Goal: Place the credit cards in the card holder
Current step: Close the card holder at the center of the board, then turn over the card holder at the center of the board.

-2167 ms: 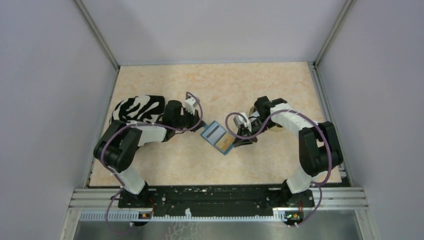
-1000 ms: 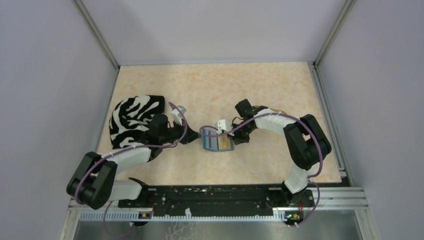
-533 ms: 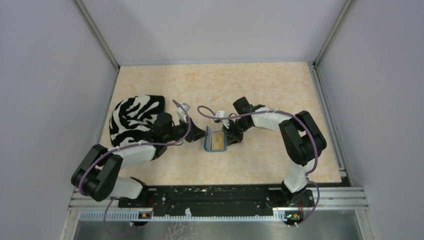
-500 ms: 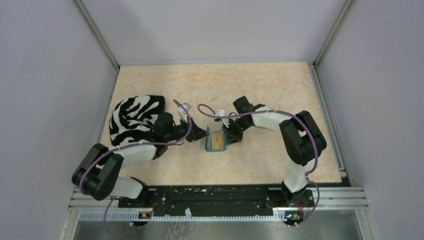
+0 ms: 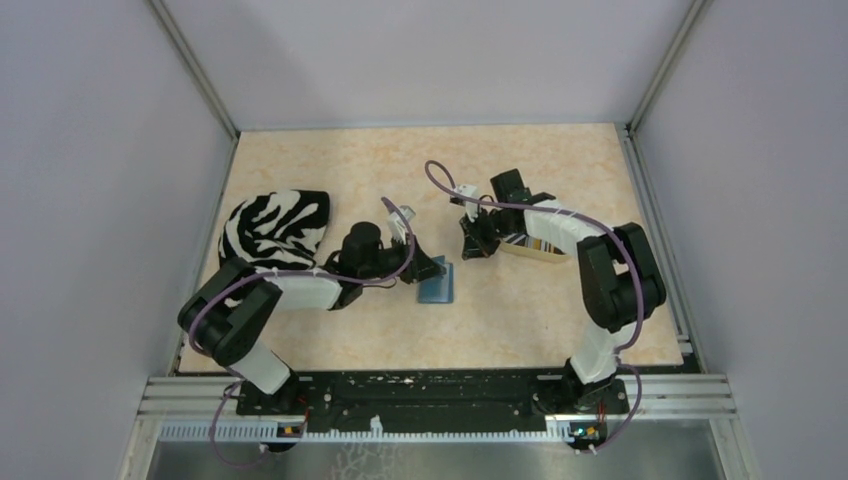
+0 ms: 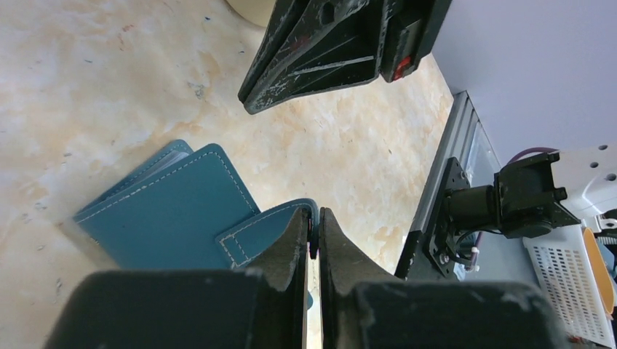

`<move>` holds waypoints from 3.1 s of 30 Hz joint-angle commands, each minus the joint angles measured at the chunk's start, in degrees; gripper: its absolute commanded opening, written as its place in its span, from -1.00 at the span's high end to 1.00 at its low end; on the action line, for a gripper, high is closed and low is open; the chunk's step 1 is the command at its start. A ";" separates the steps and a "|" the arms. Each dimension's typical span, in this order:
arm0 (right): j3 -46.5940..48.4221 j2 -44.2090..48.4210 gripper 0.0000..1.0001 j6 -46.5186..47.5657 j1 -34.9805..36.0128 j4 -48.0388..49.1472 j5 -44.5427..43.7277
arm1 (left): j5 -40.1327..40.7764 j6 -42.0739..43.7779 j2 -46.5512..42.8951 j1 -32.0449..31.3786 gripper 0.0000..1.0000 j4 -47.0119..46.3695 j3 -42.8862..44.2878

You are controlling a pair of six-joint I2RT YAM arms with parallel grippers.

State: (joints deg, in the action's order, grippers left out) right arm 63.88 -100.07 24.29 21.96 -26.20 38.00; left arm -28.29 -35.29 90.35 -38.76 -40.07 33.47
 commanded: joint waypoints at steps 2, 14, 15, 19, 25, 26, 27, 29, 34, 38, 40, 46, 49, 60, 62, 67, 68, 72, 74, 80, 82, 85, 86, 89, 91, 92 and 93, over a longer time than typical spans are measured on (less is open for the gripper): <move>0.17 4.55 0.97 -2.82 -0.86 3.52 0.36 | 2.01 -1.43 5.46 -2.66 0.92 -2.88 3.33; -2.62 7.43 0.96 -8.78 -2.44 9.51 7.62 | -0.25 -4.17 12.84 -3.87 0.13 -5.27 6.36; -3.08 7.17 0.95 -10.60 -2.44 10.76 9.57 | -0.82 -4.27 13.10 -3.88 0.09 -5.58 6.42; -4.53 4.28 0.96 -18.61 -2.32 16.00 15.05 | -3.09 -4.39 13.80 -3.86 0.00 -7.33 6.13; -3.49 -2.24 0.96 -25.80 0.30 17.71 14.24 | -5.00 -5.73 15.06 -3.87 -0.07 -10.76 4.96; -2.96 -3.07 0.96 -25.81 1.05 16.88 13.18 | -5.09 -5.81 15.12 -3.86 -0.07 -11.07 4.79; -2.44 -3.81 0.96 -25.53 1.74 15.83 10.72 | -5.25 -5.80 14.96 -3.86 -0.08 -11.27 4.71; -1.48 -5.27 0.96 -25.22 2.79 14.27 7.88 | -5.28 -5.88 14.67 -3.86 -0.08 -11.58 4.58; 1.55 -8.43 0.97 -21.51 4.06 7.92 0.54 | -5.19 -5.94 11.69 -3.86 -0.07 -13.01 2.71; 2.11 -9.07 0.98 -19.52 4.07 6.17 -1.94 | -2.99 -3.17 5.21 -3.86 -0.08 -10.65 -0.24; 2.33 -9.42 0.98 -18.76 4.10 5.59 -2.20 | 0.30 -0.15 1.05 -3.93 -0.08 -6.73 -1.65; 3.04 -9.72 0.98 -17.72 4.06 4.46 -0.92 | 14.03 7.67 -12.68 -3.86 -0.14 2.19 -8.07; 3.14 -9.70 0.98 -17.39 4.08 4.28 -0.94 | 19.40 9.37 -18.31 -3.82 -0.41 1.54 -12.67; 3.36 -9.89 0.98 -16.91 4.07 4.04 -0.78 | 23.26 5.83 -24.65 -3.69 -0.98 -4.32 -20.35; 3.36 -10.00 0.98 -16.91 4.06 4.03 -0.67 | 22.80 4.92 -23.70 -3.69 -0.98 -5.06 -20.62; 3.44 -10.31 0.98 -16.82 4.06 3.92 -0.56 | 21.65 2.71 -18.43 -3.18 -0.97 -4.57 -19.36; 3.45 -10.30 0.98 -16.82 4.06 3.84 -0.58 | 20.44 2.12 -17.12 -2.79 -0.96 -4.87 -18.94; 3.53 -10.43 0.98 -16.74 4.06 3.62 -0.54 | 15.29 -0.55 -12.22 -0.80 -0.98 -8.31 -17.74; 3.54 -10.54 0.98 -16.69 4.06 3.61 -0.51 | 13.68 -2.12 -10.00 -0.16 -0.98 -9.70 -17.21; 3.66 -10.55 0.98 -16.65 4.06 3.43 -0.35 | 12.01 -4.53 -4.49 1.20 -0.95 -7.64 -14.12; 3.76 -10.51 0.98 -16.65 4.06 3.40 -0.16 | 11.91 -4.97 -2.64 1.90 -0.93 -5.43 -12.68; 3.73 -10.60 0.98 -16.65 4.06 3.35 -0.04 | 12.37 -5.27 0.04 2.69 -0.85 -3.08 -10.90; 3.77 -10.58 0.98 -16.65 4.06 3.35 0.02 | 12.39 -5.29 0.96 2.88 -0.82 -2.30 -10.13; 3.88 -10.83 0.98 -16.65 4.06 3.19 0.08 | 11.12 -5.03 4.65 3.06 -0.75 0.45 -7.05; 3.95 -10.92 0.98 -16.65 4.08 3.05 0.17 | 9.03 -5.39 7.41 3.04 -0.69 0.99 -4.93; 3.89 -10.94 0.98 -16.65 4.06 3.08 0.28 | 7.75 -5.82 8.92 3.08 -0.65 0.66 -4.04; 3.96 -11.00 0.98 -16.64 4.06 3.04 0.29 | 6.57 -6.18 10.25 3.08 -0.61 0.21 -3.22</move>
State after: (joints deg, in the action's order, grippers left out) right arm 66.48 -109.38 6.35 25.82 -22.37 40.25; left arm -17.21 -40.51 95.42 -35.83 -43.27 27.57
